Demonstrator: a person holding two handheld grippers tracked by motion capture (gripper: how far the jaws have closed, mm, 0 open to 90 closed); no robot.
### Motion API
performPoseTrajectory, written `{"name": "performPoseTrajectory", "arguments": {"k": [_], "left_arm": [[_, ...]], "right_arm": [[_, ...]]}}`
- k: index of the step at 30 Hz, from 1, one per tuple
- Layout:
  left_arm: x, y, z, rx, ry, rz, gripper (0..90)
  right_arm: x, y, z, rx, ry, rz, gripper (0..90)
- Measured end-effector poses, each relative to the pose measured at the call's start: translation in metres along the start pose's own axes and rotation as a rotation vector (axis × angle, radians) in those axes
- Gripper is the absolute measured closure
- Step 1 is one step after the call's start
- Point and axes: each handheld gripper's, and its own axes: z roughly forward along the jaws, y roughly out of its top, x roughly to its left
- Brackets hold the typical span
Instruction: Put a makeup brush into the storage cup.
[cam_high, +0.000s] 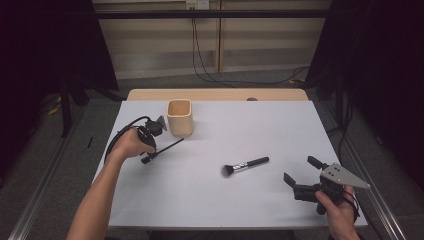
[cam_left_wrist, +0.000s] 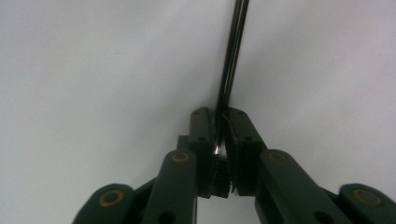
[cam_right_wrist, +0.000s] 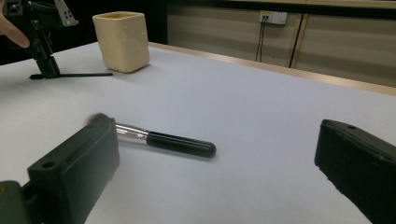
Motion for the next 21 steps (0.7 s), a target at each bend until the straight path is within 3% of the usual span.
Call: {"name": "performPoseTrajectory", "arguments": {"k": [4, 21], "left_arm": [[0.0009, -0.0003, -0.0003, 0.0, 0.002, 0.022, 85.9], [0.0072, -0.0076, -0.0027, -0.03, -0.041, 0.01, 86.2]], "right_arm": [[0.0002, 0.0, 0.0002, 0.001, 0.001, 0.0, 0.0], [-0.0015, -0.0001, -0.0007, -0.002, -0.006, 0.004, 0.0]]}}
